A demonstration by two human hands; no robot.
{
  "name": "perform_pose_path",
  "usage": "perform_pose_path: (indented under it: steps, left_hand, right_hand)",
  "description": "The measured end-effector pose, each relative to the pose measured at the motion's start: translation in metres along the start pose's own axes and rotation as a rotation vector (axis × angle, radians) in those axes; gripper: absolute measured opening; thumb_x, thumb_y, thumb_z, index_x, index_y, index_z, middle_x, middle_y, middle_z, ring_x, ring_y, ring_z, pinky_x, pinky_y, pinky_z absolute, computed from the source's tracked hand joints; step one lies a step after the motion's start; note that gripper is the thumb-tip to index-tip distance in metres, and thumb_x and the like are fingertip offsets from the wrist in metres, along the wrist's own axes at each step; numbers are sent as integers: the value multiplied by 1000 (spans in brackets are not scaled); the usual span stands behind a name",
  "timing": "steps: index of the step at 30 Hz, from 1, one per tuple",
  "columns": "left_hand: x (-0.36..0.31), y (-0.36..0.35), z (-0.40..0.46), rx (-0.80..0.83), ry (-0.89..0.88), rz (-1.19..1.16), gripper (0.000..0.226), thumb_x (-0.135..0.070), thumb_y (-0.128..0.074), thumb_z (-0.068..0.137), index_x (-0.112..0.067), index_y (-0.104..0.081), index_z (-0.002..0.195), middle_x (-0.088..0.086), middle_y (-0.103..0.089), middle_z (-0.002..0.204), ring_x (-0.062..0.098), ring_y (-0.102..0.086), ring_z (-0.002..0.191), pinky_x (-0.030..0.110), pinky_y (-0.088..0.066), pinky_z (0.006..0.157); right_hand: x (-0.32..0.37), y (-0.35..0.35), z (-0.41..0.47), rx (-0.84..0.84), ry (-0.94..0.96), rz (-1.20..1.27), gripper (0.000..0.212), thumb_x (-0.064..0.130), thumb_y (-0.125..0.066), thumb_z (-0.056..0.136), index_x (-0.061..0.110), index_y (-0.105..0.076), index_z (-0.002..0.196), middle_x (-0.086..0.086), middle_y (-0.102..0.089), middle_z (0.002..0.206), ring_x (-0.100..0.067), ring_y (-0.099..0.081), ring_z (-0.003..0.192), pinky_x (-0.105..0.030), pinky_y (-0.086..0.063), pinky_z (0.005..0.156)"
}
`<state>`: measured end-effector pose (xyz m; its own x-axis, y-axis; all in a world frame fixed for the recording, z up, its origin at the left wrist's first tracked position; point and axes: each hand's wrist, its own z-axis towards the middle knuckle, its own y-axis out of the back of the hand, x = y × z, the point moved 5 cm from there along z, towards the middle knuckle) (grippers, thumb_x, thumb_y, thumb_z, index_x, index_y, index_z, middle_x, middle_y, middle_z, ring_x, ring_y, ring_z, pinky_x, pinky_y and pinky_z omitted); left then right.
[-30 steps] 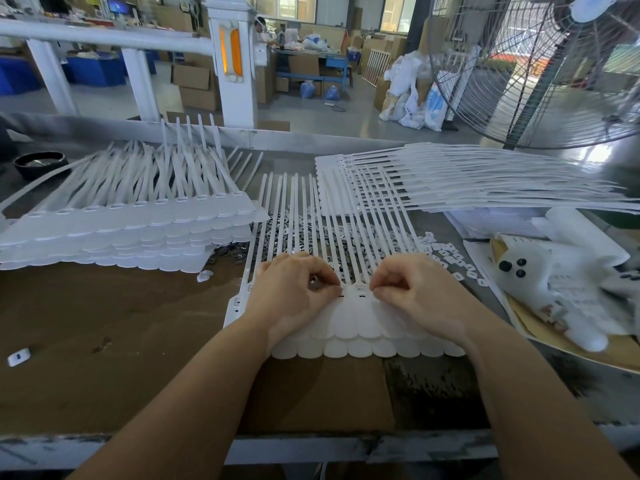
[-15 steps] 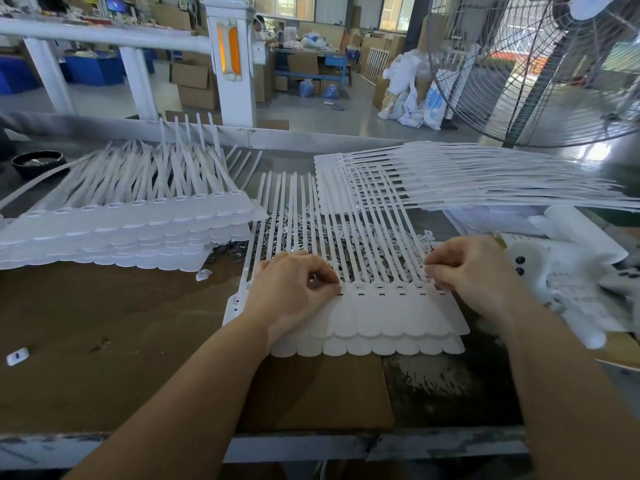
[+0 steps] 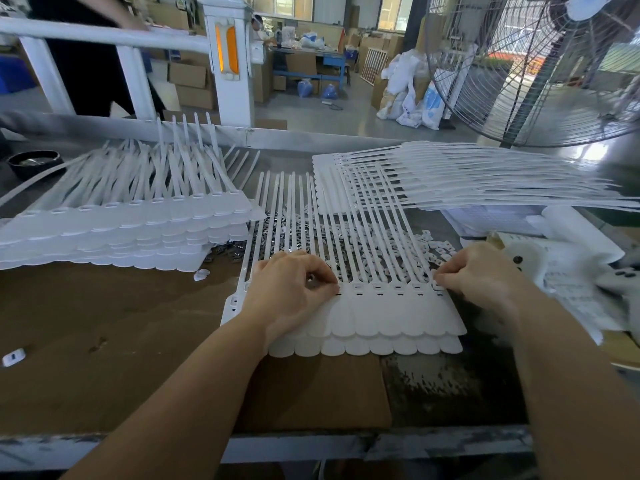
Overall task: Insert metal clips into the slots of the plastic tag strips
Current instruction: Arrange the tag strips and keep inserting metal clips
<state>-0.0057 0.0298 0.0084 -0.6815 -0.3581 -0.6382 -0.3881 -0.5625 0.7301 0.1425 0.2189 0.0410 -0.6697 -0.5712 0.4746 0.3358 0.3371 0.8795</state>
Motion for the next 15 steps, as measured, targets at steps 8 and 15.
perform_pose_path:
  steps: [8,15]
  left_hand:
    - [0,0,0,8,12,-4,25,-37,-70,79,-47,-52,65,-25,-55,79,8,-53,91,41,-40,96]
    - [0,0,-1,9,7,-15,25,-37,-70,79,-48,-52,66,-26,-54,80,8,-53,91,42,-42,95]
  right_hand:
    - [-4,-2,5,39,-103,61,15,5,-67,82,8,-68,68,-7,-62,65,-19,-58,68,-42,-54,81]
    - [-5,-2,6,53,-117,146,12,4,-70,80,10,-69,70,-6,-64,68,-15,-58,66,-34,-55,73]
